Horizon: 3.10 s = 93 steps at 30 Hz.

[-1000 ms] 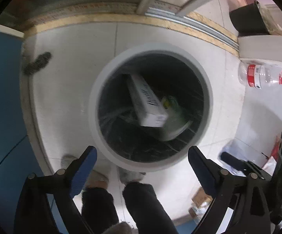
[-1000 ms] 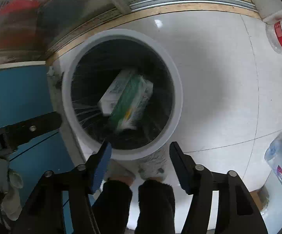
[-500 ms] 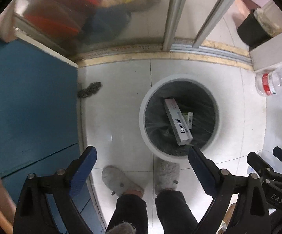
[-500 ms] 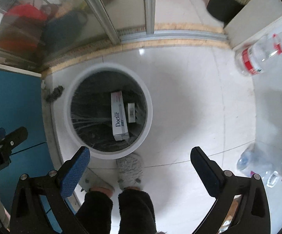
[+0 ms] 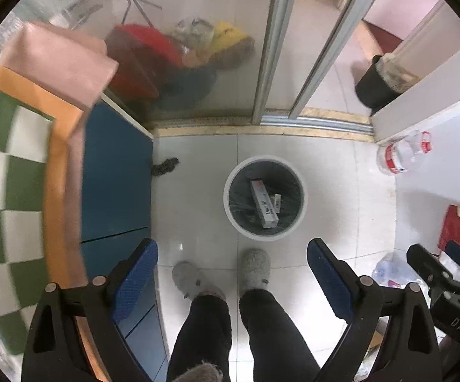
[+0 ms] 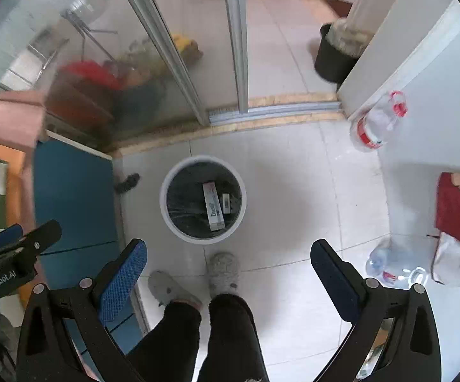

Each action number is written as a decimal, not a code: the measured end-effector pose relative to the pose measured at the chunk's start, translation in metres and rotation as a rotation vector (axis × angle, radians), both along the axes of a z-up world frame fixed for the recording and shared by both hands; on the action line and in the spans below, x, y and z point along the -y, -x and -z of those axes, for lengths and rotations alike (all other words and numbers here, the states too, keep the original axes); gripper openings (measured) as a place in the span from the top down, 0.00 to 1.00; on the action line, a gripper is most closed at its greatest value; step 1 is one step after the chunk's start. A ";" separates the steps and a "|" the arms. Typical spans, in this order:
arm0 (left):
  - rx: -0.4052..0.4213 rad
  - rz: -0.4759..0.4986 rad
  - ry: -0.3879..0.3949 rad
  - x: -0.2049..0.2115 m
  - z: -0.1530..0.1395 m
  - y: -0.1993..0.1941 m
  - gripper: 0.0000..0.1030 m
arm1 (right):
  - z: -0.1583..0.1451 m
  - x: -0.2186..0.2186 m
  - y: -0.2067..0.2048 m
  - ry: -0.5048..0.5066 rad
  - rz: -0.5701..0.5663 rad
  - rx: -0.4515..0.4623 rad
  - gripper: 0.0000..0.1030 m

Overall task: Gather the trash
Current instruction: 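Carry both boxes to the floor bin and release them inside, then grasp the clear plastic bag with the left tool while the right tool grasps the tissue, then carry the bag and tissue to the bin and open both tools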

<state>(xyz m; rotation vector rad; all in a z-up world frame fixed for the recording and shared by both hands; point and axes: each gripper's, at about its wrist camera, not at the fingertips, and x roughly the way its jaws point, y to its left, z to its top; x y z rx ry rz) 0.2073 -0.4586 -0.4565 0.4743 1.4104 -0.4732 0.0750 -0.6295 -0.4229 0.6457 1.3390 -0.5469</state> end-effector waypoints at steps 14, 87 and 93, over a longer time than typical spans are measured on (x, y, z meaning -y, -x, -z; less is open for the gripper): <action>0.039 -0.056 0.146 -0.045 -0.144 0.020 0.07 | -0.164 -0.021 0.031 0.000 -0.025 0.087 0.00; 0.434 -0.558 0.106 -0.391 -0.259 -0.116 0.98 | -0.218 -0.301 -0.257 -0.076 -0.422 0.392 0.96; 0.302 -0.307 0.189 -0.243 -0.236 -0.114 0.98 | -0.191 -0.192 -0.182 -0.082 -0.226 0.361 0.96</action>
